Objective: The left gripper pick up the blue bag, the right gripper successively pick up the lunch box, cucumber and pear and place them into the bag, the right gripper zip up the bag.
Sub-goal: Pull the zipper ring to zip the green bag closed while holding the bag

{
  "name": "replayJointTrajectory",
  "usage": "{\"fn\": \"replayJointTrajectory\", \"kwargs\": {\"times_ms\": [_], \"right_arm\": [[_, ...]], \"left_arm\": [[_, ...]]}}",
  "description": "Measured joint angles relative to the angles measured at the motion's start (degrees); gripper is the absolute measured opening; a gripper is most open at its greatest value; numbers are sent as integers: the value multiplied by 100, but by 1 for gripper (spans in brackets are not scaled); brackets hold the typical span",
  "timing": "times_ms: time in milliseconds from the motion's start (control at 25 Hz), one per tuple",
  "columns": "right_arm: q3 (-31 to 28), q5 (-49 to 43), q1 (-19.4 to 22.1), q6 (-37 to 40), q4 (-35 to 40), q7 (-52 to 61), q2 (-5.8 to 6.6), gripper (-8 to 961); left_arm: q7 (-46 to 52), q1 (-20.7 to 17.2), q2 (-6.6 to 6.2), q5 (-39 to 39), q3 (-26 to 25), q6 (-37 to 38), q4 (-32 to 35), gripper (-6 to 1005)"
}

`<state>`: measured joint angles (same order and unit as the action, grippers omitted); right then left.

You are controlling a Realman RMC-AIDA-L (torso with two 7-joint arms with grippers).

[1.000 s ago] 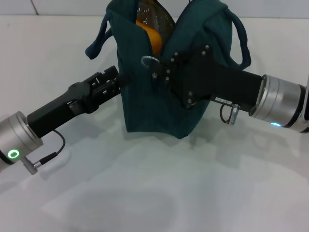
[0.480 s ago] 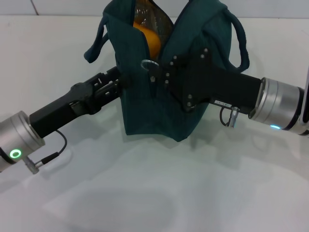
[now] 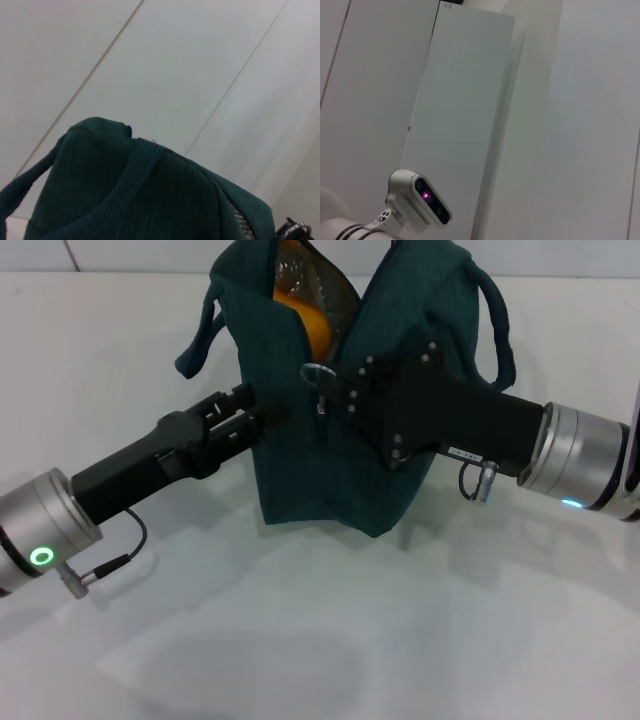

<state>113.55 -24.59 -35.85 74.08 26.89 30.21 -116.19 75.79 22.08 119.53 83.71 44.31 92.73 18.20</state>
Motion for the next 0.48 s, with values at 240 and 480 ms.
{"fn": "replayJointTrajectory", "kwargs": {"times_ms": [240,480], "right_arm": [[2,0,2,4,0,3,0,9],[27,0,48,12,28,3,0,9]], "left_arm": [[-208,25,9,6,92,-33,-41,729],[-259,24,14,6,139,-171,-50,725]]}}
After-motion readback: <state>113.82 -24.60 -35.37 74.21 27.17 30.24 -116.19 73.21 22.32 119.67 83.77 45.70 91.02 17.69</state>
